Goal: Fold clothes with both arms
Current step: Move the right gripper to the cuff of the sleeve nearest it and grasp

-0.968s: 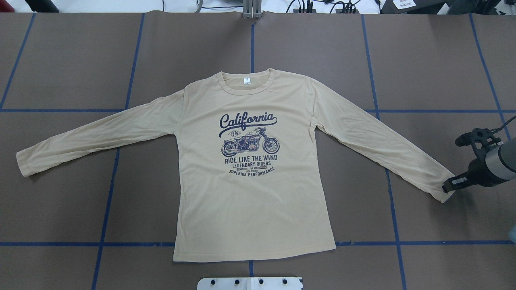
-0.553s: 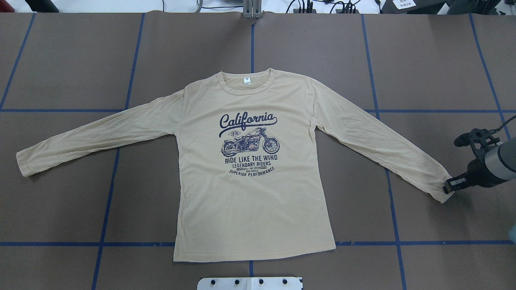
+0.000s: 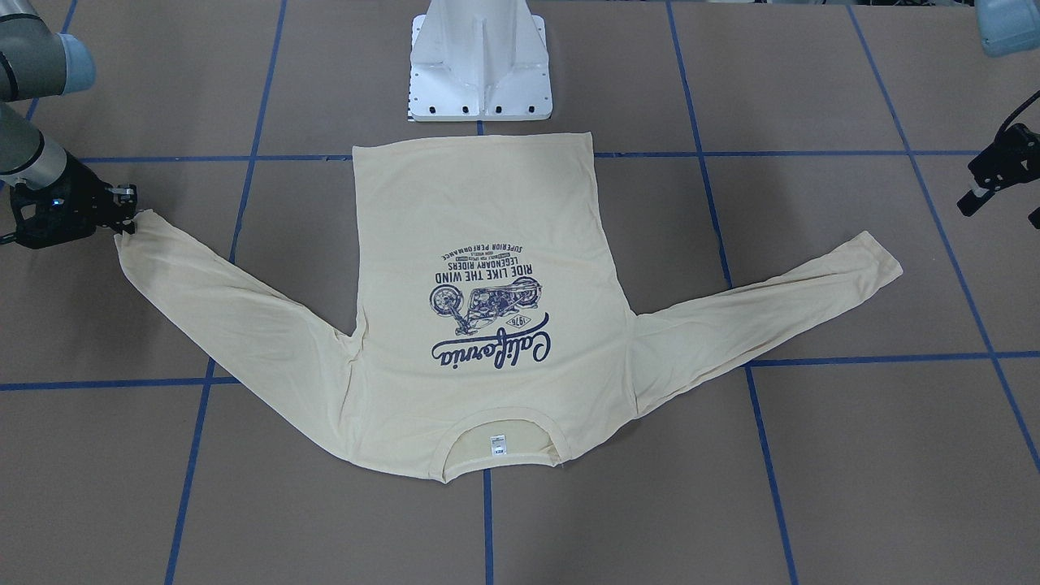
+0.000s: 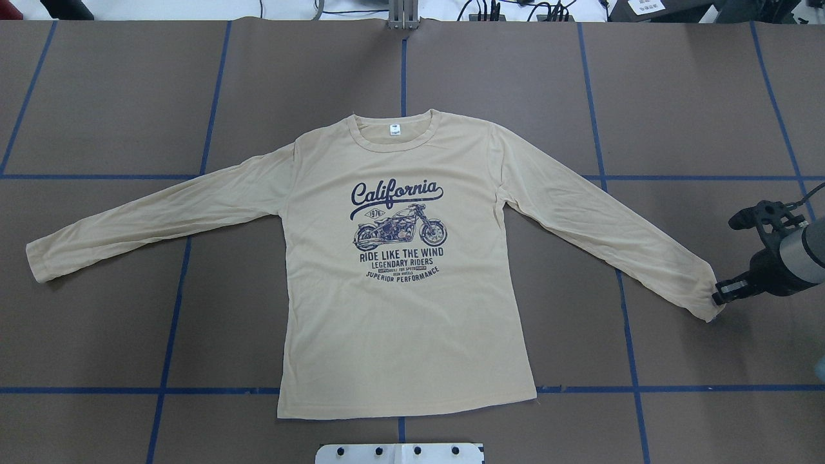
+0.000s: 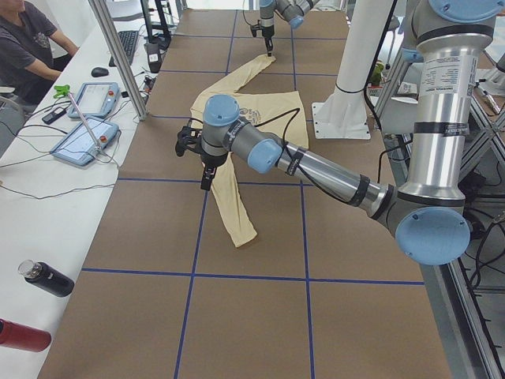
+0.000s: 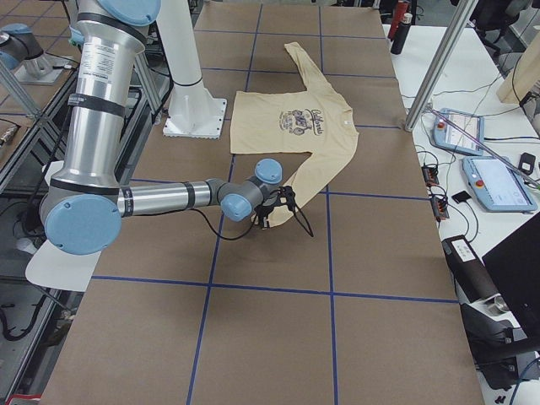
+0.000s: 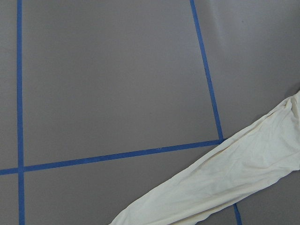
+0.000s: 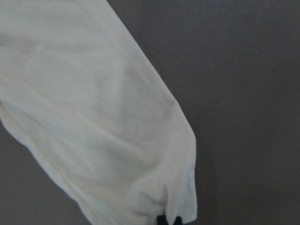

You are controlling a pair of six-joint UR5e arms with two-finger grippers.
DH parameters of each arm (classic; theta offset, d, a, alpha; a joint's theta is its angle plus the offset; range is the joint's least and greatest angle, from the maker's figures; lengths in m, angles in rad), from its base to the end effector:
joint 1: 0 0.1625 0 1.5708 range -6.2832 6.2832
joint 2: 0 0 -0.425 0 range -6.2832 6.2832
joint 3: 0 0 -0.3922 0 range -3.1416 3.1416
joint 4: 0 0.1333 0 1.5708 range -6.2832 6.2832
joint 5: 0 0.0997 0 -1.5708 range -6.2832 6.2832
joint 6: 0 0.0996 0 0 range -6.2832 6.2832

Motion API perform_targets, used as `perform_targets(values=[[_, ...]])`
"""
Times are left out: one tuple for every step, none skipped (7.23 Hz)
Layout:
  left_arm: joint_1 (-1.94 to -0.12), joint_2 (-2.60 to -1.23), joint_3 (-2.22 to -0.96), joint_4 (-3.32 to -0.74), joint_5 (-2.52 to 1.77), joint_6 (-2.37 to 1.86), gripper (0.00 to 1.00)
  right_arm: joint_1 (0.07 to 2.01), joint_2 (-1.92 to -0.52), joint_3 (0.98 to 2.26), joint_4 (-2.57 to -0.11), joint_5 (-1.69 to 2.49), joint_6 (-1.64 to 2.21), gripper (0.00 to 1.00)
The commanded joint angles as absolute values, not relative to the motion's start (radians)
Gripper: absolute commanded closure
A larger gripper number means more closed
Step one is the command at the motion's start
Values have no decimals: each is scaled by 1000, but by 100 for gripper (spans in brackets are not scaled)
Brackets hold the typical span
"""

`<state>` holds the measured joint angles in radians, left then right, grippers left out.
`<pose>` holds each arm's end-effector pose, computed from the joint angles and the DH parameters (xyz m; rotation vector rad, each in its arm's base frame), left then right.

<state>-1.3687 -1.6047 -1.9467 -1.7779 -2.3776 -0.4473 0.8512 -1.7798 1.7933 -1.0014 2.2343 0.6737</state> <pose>0.0393 -0.4976 0.4295 0.3024 0.9230 0.0231 -0.2296 -0.3711 0.5836 0.0169 -0.8549 -0.2364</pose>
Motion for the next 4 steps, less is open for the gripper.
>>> perform_targets(values=[[-1370,-1603,-1960,-1773,-2376,-448,0,922,-1778,1879,-1003,2290,702,100],[-1370,-1603,-1959,-1773,-2378,-448,0,930,-1731,1891,-996,2287,747,100],[-1370,-1603,-1959,-1775,-2381,-448,0,928,-1623,1884,-1000,2296,925,100],[-1368,-1603,-1956,-1775,-2405,-446,0,927,-1498,1852,-1011,2315,1025,100]])
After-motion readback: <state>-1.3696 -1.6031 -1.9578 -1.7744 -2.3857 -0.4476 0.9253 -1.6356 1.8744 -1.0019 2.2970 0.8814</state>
